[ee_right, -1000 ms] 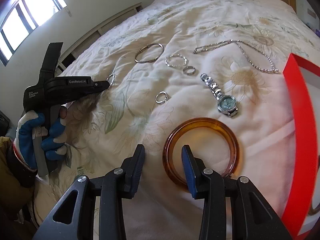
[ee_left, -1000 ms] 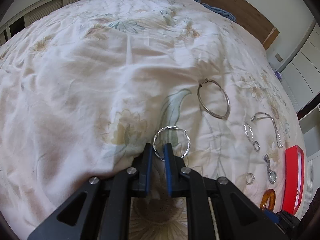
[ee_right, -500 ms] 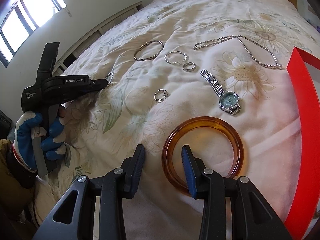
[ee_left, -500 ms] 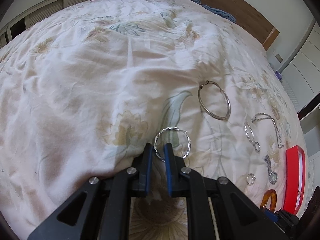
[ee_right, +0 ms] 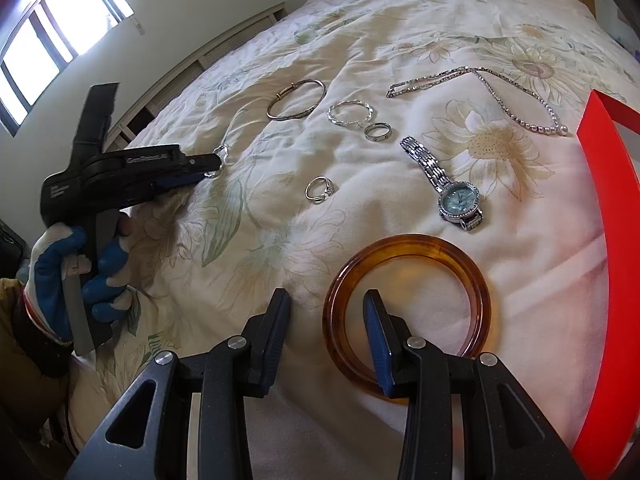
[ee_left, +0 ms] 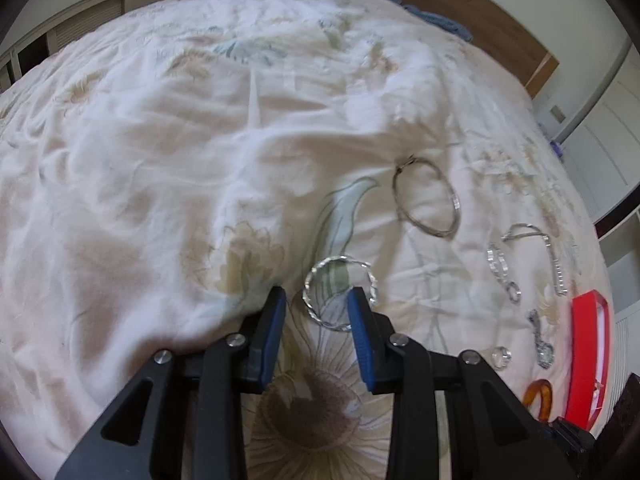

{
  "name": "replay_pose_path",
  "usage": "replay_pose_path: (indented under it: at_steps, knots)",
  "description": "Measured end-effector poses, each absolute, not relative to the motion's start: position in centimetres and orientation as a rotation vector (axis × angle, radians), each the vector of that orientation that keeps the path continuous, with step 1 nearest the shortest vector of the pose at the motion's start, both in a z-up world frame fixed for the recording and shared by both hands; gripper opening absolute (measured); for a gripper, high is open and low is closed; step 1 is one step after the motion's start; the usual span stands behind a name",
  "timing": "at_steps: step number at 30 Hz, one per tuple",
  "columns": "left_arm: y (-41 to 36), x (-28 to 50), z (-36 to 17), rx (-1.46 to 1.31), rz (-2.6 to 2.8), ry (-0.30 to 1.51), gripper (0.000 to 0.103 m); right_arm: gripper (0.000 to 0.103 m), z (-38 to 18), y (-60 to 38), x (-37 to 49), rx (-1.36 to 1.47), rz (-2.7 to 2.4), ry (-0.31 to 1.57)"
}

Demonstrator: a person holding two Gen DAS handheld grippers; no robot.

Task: Organize jewelry
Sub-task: 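Close the right tool on the amber bangle while the left tool holds the silver hoop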

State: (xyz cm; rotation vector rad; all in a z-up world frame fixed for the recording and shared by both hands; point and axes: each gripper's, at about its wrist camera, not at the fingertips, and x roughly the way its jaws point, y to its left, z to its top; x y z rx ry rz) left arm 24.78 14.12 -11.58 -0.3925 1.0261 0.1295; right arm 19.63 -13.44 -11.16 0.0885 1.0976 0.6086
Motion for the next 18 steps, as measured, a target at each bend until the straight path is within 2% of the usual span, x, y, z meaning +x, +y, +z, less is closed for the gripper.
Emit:
replay_pose_path:
  at_steps: [8, 13, 18]
  knots:
    - [12.9, 27.1, -13.3, -0.292, 0.135, 1.107, 0.027, 0.037, -11.5, -13.1, 19.8, 0.088, 0.623, 1.098]
    - [11.6, 26.7, -12.9, -0.206, 0.144, 1.078, 0.017, 0.023, -11.8, -13.1, 19.9, 0.103, 0.641, 1.110]
    - [12.2, 25.1, -11.6, -0.237, 0.113, 1.030, 0.007, 0.012, -11.6, -13.4, 19.6, 0.135, 0.647, 1.127]
